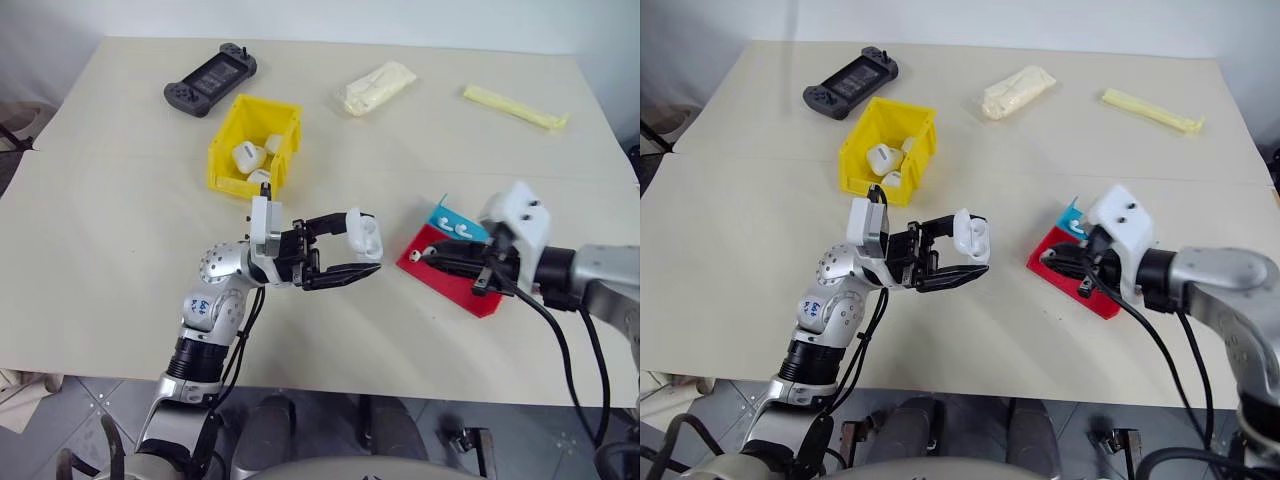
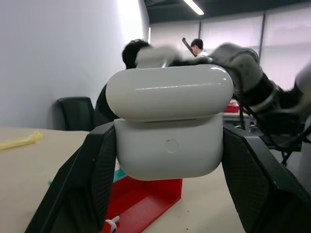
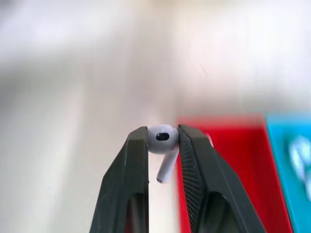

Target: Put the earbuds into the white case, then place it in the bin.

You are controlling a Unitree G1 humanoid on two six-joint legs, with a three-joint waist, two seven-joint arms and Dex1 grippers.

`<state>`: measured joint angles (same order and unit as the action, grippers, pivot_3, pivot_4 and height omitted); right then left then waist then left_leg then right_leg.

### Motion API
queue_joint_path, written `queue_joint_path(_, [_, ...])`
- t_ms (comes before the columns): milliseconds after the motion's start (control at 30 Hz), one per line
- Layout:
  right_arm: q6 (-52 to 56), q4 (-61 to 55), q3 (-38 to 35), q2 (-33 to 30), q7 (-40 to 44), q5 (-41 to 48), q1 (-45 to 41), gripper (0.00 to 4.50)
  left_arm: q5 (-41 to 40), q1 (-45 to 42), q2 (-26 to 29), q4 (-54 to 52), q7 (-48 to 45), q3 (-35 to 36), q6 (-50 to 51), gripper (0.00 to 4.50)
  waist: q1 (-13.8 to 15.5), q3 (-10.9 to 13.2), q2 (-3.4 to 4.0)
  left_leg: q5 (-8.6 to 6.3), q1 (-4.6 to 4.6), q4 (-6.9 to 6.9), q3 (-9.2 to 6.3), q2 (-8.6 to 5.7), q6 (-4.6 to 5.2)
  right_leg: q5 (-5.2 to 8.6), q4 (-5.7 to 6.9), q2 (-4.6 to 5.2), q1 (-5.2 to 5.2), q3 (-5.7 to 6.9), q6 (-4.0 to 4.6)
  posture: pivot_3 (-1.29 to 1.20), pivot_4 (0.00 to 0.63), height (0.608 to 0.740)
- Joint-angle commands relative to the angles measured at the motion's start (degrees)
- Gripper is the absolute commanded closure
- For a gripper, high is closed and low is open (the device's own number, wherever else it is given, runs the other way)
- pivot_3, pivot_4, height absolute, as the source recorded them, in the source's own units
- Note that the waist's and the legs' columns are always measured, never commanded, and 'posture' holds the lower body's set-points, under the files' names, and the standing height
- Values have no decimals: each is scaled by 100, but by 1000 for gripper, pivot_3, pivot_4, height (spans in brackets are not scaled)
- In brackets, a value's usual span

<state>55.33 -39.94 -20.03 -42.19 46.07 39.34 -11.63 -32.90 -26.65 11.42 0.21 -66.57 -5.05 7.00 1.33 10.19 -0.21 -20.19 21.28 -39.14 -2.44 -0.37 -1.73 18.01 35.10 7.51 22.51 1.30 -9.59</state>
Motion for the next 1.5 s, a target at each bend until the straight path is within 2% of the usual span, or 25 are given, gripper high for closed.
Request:
queue_joint_path(33, [-1114, -253, -591, 909, -53, 689, 201, 3986, -258, -111, -42, -121, -147, 4, 124, 1676, -14, 0, -1, 1, -5, 0, -1, 3, 0, 0, 1, -2, -2, 0, 0, 0, 150, 740])
queue_joint_path(233, [-2170, -353, 81, 2235, -625, 957, 6, 3986, -218, -319, 68, 62, -277, 27, 281, 1676, -61, -2, 4, 7, -12, 0, -7, 5, -8, 1, 16, -6, 0, -2, 3, 0, 150, 740])
queue_joint_path(433, [-2650, -208, 807, 2742, -883, 908, 30, 3986, -290, -379, 58, 34, -345, 66, 332, 1676, -118, -3, 8, 7, -9, 3, -13, 2, -8, 2, 15, -4, 2, -1, 5, 0, 150, 740])
queue_joint_path(733, [-3304, 284, 1372, 2729, -694, 514, 161, 3986, -318, -431, -141, -69, -265, 108, 285, 1676, -141, -3, 8, 7, -10, 4, -13, 2, -8, 3, 17, -5, 2, -1, 6, 0, 150, 740])
queue_joint_path(1067, [-3604, 547, 1537, 2550, -557, 396, 228, 3986, -206, -433, -282, -37, -295, 62, 37, 1676, -139, -3, 8, 7, -10, 3, -12, 2, -8, 3, 16, -5, 2, -2, 6, 0, 150, 740])
queue_joint_path(1500, [-4114, 891, 1936, 1948, 27, -254, 311, 3986, -199, -587, -363, 34, -260, 105, -33, 1676, -137, -3, 7, 7, -10, 3, -10, 2, -8, 3, 15, -5, 2, -1, 6, 0, 150, 740])
